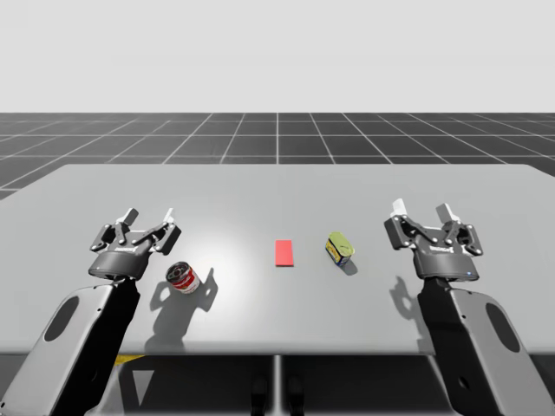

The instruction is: Look at the card. If it is red, pick the object on the left. If it is green, pick the object on the right.

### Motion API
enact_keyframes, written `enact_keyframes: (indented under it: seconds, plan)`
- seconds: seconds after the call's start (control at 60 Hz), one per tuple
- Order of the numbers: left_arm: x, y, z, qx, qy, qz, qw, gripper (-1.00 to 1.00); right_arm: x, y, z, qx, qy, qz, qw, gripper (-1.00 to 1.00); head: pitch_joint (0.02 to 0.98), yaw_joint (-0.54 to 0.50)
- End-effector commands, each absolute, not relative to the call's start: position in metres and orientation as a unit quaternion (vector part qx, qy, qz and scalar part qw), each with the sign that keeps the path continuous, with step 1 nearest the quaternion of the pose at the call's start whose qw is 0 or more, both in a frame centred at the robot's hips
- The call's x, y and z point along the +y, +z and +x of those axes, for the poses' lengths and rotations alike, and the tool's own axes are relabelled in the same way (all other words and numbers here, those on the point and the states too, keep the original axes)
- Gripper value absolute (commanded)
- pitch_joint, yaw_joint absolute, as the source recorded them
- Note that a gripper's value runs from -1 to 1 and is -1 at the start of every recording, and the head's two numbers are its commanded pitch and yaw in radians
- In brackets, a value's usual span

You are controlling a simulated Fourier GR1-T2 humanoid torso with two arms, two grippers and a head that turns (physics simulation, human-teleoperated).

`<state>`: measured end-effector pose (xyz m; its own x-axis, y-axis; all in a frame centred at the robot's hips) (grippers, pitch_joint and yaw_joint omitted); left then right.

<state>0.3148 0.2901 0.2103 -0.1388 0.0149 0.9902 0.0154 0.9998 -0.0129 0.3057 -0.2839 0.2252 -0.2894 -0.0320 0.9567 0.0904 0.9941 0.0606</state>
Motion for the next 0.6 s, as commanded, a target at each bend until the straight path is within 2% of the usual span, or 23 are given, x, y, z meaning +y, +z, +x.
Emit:
enact_keyframes:
  seconds: [0.017,0.167,0.25,0.333,0.4,0.467,0.6]
  plan:
    - [0.2899,0.2094,0.3157,-0.754,-0.001,-0.01,0.657,-1.0,-0.2814,0.2226,0.3053,-0.8,-0.061,-0.026,0.596,-1.0,0.086,0.01]
    - [0.2897,0.2092,0.3159,-0.753,-0.002,-0.011,0.657,-1.0,-0.283,0.2229,0.3081,-0.799,-0.05,-0.03,0.599,-1.0,0.11,0.01]
    - [0.2894,0.2092,0.3159,-0.753,-0.002,-0.012,0.658,-1.0,-0.2828,0.2227,0.3081,-0.797,-0.051,-0.025,0.602,-1.0,0.155,0.01]
    - [0.2892,0.209,0.3159,-0.753,-0.003,-0.012,0.658,-1.0,-0.2826,0.2227,0.3087,-0.795,-0.051,-0.026,0.604,-1.0,0.206,0.01]
    - [0.2889,0.2087,0.3161,-0.753,-0.005,-0.012,0.658,-1.0,-0.2822,0.2214,0.3108,-0.8,-0.053,-0.044,0.596,-1.0,0.28,0.01]
    - [0.2888,0.2085,0.316,-0.753,-0.006,-0.012,0.658,-1.0,-0.2824,0.2212,0.3103,-0.793,-0.055,-0.026,0.607,-1.0,0.319,0.01]
    - [0.2878,0.2081,0.3161,-0.753,-0.01,-0.013,0.658,-1.0,-0.2823,0.2211,0.3113,-0.794,-0.064,-0.03,0.604,-1.0,0.437,0.01]
